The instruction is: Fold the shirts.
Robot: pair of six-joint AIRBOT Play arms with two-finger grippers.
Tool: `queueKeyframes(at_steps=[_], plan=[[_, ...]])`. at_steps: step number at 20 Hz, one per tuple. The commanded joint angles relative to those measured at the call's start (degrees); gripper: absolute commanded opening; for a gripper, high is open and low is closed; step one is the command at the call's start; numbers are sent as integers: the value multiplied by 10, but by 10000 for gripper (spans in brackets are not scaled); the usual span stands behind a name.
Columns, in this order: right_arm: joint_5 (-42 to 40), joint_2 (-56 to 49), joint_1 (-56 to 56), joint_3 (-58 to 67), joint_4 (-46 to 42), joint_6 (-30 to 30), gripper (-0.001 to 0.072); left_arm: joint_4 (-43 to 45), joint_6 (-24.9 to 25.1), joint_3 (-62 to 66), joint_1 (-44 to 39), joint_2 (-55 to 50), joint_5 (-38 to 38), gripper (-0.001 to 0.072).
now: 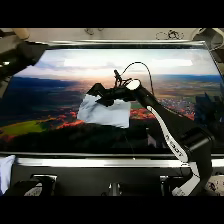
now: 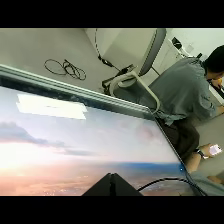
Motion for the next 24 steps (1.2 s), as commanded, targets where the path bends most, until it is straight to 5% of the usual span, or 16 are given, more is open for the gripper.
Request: queueKeyframes(at_steps=[1,7,12,20,21,23,24], plan=[[58,-28,-19,24,15,-11,688,53,-10,0,17,54,-39,26],[322,56,-202,3,-502,106,639,160,-59,-20,17,51,-59,26],[234,34,-180,-115,-369,-2,653,160,-70,-20,16,49,-62,27],[105,16,-153,-115,-269,-10,579,160,-89,-20,16,49,-82,27],[110,16,-158,-115,-256,-22,495,160,-89,-20,16,49,-82,26],[130,16,-170,-113,-219,-50,21,160,-89,-20,16,47,-82,27],[143,17,-183,-104,-206,-73,18,160,-89,-20,16,47,-82,27]])
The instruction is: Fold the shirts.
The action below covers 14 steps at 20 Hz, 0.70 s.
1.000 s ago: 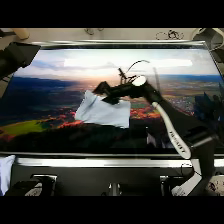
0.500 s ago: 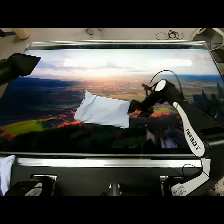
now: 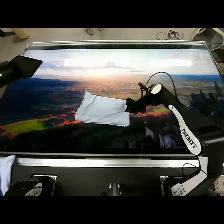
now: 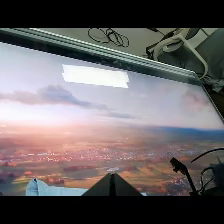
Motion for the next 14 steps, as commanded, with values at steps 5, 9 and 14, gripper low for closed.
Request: queueKeyframes(at_steps=[5,9,14], plan=[[49,19,-196,129,52,-18,16,1,-7,0,0,-2,-2,27],[97,63,-402,160,19,41,17,1,-6,0,0,-2,-2,27],[229,105,-609,160,-174,92,16,1,-6,0,0,-5,-8,27]])
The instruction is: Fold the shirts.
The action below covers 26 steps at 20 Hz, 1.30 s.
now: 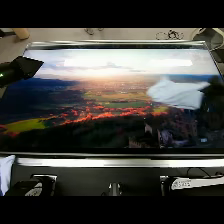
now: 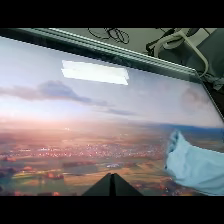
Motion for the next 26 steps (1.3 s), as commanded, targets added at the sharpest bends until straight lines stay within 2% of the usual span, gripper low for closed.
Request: queueKeyframes(at_steps=[1,3,4,9,12,18,19,20,21,22,24,26], plan=[[106,24,-136,2,-162,40,16,0,0,0,0,-1,-2,27],[140,32,-172,-32,-230,45,16,0,0,0,0,-1,-2,27],[133,43,-186,-73,-237,54,16,0,0,0,0,-1,-2,27],[47,112,-195,-277,-325,50,16,0,0,0,0,-1,-2,27],[26,116,-195,-302,-371,43,16,0,0,0,0,-1,-2,27],[-10,116,-195,-301,-388,26,18,0,3,0,0,-1,-2,27],[-14,116,-195,-301,-389,26,83,0,3,0,0,-1,-2,27],[-21,116,-195,-300,-390,21,372,2,2,0,0,-2,-2,27],[-7,116,-195,-288,-390,-6,719,5,2,0,0,-4,-2,27],[16,116,-194,-264,-398,-22,687,12,2,0,0,-7,-2,26],[45,116,-192,-177,-405,-11,687,33,1,5,0,-25,-2,25],[17,116,-152,-63,-398,-12,674,100,-18,34,-12,-69,-11,23]])
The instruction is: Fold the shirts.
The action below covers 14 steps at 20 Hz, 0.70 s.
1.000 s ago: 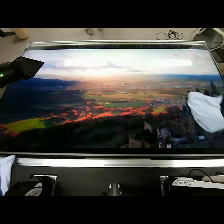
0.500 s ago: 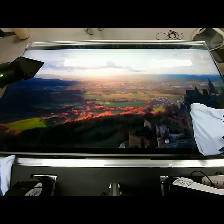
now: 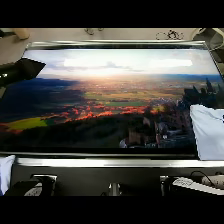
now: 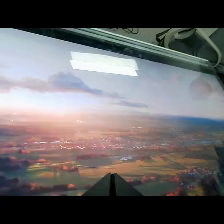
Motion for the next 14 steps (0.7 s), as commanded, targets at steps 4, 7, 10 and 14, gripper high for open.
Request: queueKeyframes(at_steps=[4,7,10,14], plan=[[-106,0,242,215,90,-25,663,460,-162,194,-98,-221,-189,26],[2,-62,406,212,103,-9,669,478,-158,228,-120,-316,-331,688],[101,-128,461,212,140,-3,674,390,-140,120,-116,-282,-273,664],[87,-127,479,213,108,4,672,402,-184,83,-116,-260,-206,651]])
